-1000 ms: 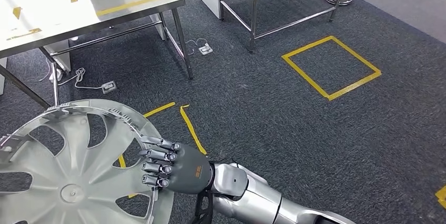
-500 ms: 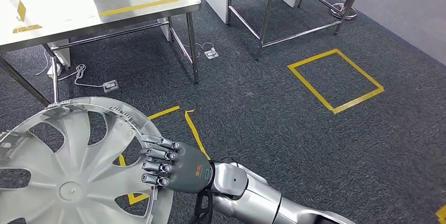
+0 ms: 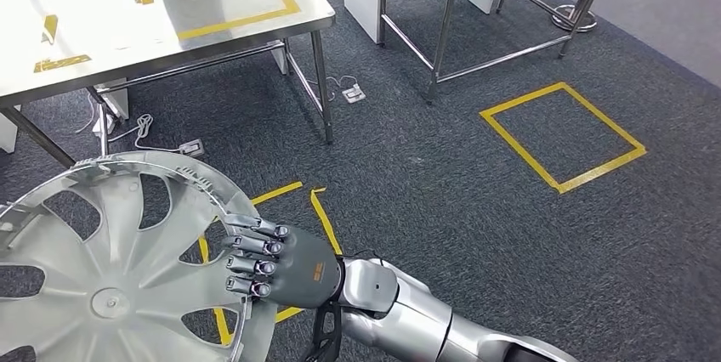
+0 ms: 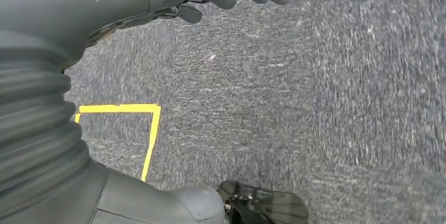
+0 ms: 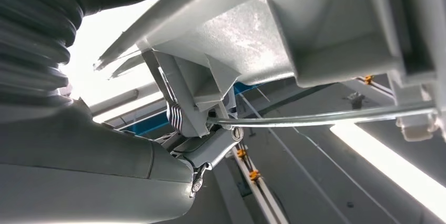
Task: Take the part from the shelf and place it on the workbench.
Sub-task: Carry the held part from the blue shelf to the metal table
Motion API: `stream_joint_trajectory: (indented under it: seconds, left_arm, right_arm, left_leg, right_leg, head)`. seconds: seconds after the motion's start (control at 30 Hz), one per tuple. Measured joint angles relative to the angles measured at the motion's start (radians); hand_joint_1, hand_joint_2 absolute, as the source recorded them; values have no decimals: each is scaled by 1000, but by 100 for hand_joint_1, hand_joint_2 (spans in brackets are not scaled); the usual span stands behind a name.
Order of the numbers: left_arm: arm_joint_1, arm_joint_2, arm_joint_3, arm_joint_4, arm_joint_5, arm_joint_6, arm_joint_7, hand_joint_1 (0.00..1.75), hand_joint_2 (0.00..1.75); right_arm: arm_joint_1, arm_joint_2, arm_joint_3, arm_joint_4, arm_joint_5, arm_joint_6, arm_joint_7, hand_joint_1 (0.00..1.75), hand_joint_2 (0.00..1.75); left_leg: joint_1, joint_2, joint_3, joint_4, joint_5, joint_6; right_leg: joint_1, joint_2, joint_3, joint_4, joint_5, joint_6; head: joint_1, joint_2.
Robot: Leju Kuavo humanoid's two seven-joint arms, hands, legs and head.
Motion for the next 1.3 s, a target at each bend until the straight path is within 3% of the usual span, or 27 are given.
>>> stream_joint_trajectory:
  seconds: [0.03,0.07,0.13,0.17,0.2,0.27,0.33,0.37,0.47,0.5,0.53,0.57,0.63,0.67,0.73,0.83,0.87,0.97,1.03,1.07,1.13,1.2,1.3]
  left_arm:
    - [1,1,0,0,0,0,-1,0,175]
    - [2,2,0,0,0,0,-2,0,175]
    - [2,2,0,0,1,0,-4,0,175]
    - [2,2,0,1,1,-1,-4,0,175]
    - [2,1,0,2,1,-1,-4,0,175]
    - [2,1,0,3,1,-2,-3,0,175]
    - [3,1,0,3,1,-2,-3,0,175]
    - [2,1,0,3,1,-1,-3,0,175]
    - [1,1,0,2,1,-1,-3,0,175]
    - [1,1,0,2,1,-2,-3,0,175]
    - [2,1,0,2,1,-2,-3,0,175]
    - [2,1,0,2,1,-2,-3,0,175]
    - [2,-1,0,3,2,-2,-4,0,175]
    - [2,-2,0,4,3,-2,-4,0,175]
    - [1,-4,0,5,3,-3,-7,0,175]
    - [2,-3,0,5,4,-3,-11,0,175]
    - [1,-3,0,5,4,-3,-13,0,175]
    - [-2,-3,0,5,3,-3,-15,0,175]
    - [-1,-2,-1,5,2,-3,-14,0,175]
    - [0,-1,-1,4,2,-3,-14,0,175]
    - [1,1,-1,4,0,-4,-12,0,175]
    - [0,1,-1,5,-2,-7,-11,0,175]
    - [0,1,-2,5,-2,-11,-8,0,175]
  right_arm:
    - [1,0,0,1,1,0,0,175,175]
    - [1,0,0,3,1,1,-1,175,175]
    - [1,0,0,5,1,1,-1,175,175]
    - [1,0,0,5,0,1,-1,175,175]
    - [0,0,0,5,0,1,-1,175,175]
    - [0,0,0,5,-1,2,-1,175,175]
    - [-1,0,0,5,-4,5,-2,175,175]
    - [-2,0,0,6,-7,6,-2,175,175]
    - [-3,-1,-2,12,-18,11,-5,175,175]
    - [-3,-1,-2,15,-21,14,-7,175,175]
    - [-2,-2,-2,19,-23,17,-7,175,175]
    - [-2,-2,-3,23,-25,19,-8,175,175]
    - [-2,-4,-5,28,-29,22,-8,175,175]
    - [-3,-4,-7,29,-32,22,-7,175,175]
    - [-4,-5,-12,32,-37,24,-7,175,175]
    - [-8,-6,-21,37,-45,26,-5,175,175]
    - [-11,-6,-25,38,-48,26,-4,175,175]
    - [-21,-6,-41,40,-58,26,0,175,175]
    - [-23,-6,-52,45,-63,27,4,175,175]
    - [-23,-6,-58,47,-65,28,8,175,175]
    - [-24,-7,-72,48,-71,32,15,175,175]
    - [-29,-7,-86,48,-76,36,19,175,175]
    - [-39,-7,-105,47,-78,41,26,175,175]
  left_leg:
    - [6,2,-8,-12,8,-7]
    - [12,4,0,-55,37,-15]
    - [22,12,35,-180,124,-28]
    - [24,17,49,-224,150,-26]
    - [24,20,57,-247,165,-19]
    - [23,19,64,-253,163,6]
    - [23,14,76,-254,160,24]
    - [22,12,83,-254,156,32]
    - [12,9,100,-255,138,48]
    - [8,7,108,-255,130,51]
    - [3,5,118,-255,122,53]
    - [-2,3,129,-255,113,55]
    - [-10,0,152,-255,96,56]
    - [-13,-3,161,-255,88,54]
    - [-15,-7,171,-254,78,45]
    - [-16,-6,180,-230,74,29]
    - [-15,-4,169,-203,65,24]
    - [-6,0,73,-52,6,8]
    - [0,1,25,-11,-11,-2]
    - [3,2,23,-36,8,-7]
    - [9,6,47,-152,98,-13]
    - [9,10,68,-239,154,-4]
    - [7,10,79,-255,157,27]
  right_leg:
    - [-5,0,9,0,-8,5]
    - [-11,0,20,1,-17,11]
    - [-18,0,40,4,-37,27]
    - [-19,0,46,4,-46,36]
    - [-17,-1,50,2,-53,46]
    - [-16,-2,60,0,-59,62]
    - [-18,-3,56,29,-60,68]
    - [-19,-3,35,66,-67,69]
    - [-11,-3,-90,239,-129,65]
    - [-7,-3,-123,270,-147,62]
    - [-3,-3,-141,268,-146,56]
    - [3,-2,-144,236,-124,47]
    - [20,0,-120,119,-26,20]
    - [28,3,-108,71,9,8]
    - [36,10,-92,24,42,-6]
    - [28,9,-60,5,43,-13]
    - [25,8,-47,3,41,-16]
    - [21,6,-24,2,25,-19]
    - [17,7,-6,2,9,-15]
    - [14,8,6,2,0,-11]
    - [9,8,30,4,-22,-1]
    - [8,8,43,6,-40,12]
    - [10,10,50,10,-49,31]
  head:
    - [0,0]
    - [0,0]
    - [-5,0]
    - [-8,0]
    - [-11,0]
    - [-12,0]
    - [-8,0]
    - [-4,0]
    - [4,0]
    - [6,0]
    - [6,0]
    - [7,0]
    - [7,0]
    - [7,0]
    - [6,0]
    - [7,0]
    - [5,0]
    - [0,0]
    - [0,0]
    - [0,0]
    - [-1,0]
    - [-6,0]
    - [-9,0]
